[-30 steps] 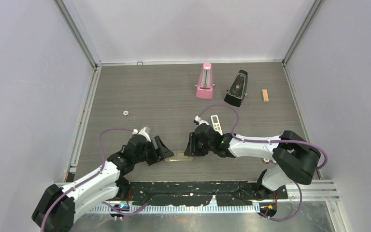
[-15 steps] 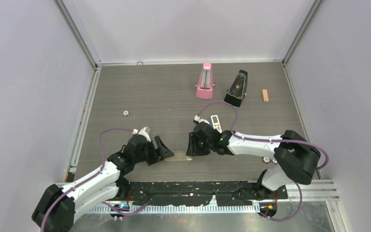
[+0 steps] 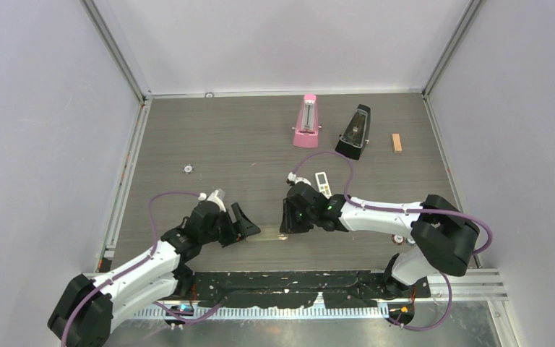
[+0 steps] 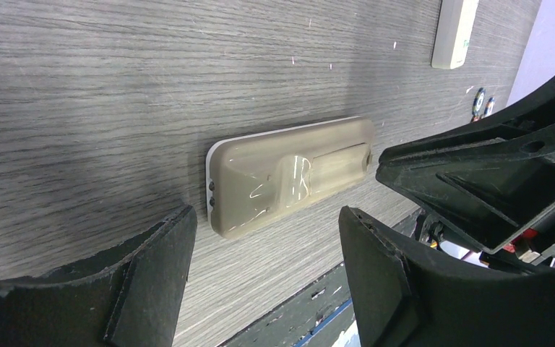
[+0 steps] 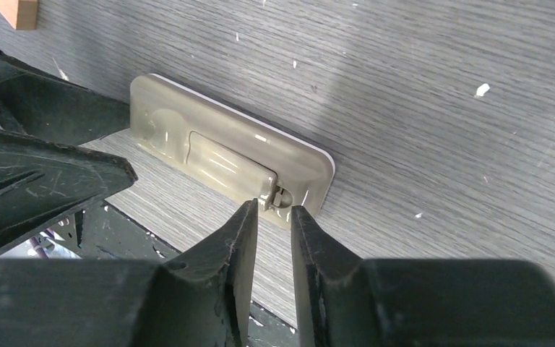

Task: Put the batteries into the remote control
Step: Load the battery cover into the remote control.

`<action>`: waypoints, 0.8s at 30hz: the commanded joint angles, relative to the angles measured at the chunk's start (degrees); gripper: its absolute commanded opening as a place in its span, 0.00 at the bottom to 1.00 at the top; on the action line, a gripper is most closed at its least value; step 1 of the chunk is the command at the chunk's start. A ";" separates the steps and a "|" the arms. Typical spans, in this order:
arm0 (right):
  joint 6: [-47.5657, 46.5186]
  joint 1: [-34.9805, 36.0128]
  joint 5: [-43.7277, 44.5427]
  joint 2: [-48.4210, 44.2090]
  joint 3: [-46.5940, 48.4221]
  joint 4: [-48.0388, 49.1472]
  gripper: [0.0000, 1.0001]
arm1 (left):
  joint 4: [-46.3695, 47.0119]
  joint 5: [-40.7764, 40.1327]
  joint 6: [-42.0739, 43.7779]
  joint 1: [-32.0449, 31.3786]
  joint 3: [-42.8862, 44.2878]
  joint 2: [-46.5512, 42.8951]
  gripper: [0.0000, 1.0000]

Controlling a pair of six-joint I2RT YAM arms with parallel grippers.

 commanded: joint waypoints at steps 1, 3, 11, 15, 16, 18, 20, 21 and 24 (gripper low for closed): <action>-0.77 0.69 0.67 0.37 3.06 0.44 0.28 | -2.09 -2.08 2.38 -0.06 -0.59 1.45 0.74; -0.93 0.91 0.93 0.99 3.73 0.10 0.26 | -1.96 -2.13 2.38 -0.07 -0.67 1.57 0.74; -1.18 2.38 2.06 4.64 5.70 -0.86 0.16 | -1.49 -2.05 2.52 -0.08 -0.76 2.21 0.73; -0.87 3.15 3.62 6.35 6.36 -1.76 0.13 | -1.32 -1.89 2.49 -0.10 -0.86 2.45 0.73; -0.73 3.21 4.10 6.61 6.46 -1.91 0.13 | -1.28 -1.89 2.47 -0.09 -0.85 2.40 0.73; -0.51 3.64 4.54 7.20 6.52 -2.21 0.12 | -1.22 -1.80 2.51 -0.04 -0.87 2.44 0.73; -0.49 4.20 5.12 7.21 6.70 -2.63 0.12 | -1.57 -1.95 2.61 -0.06 -0.73 2.14 0.73; -0.56 4.35 5.44 7.00 7.14 -3.24 0.12 | -2.02 -2.18 2.70 -0.06 -0.48 1.79 0.73; -1.94 4.67 7.54 4.44 9.37 -5.26 0.14 | -5.06 -3.98 3.78 -0.05 1.03 0.05 0.73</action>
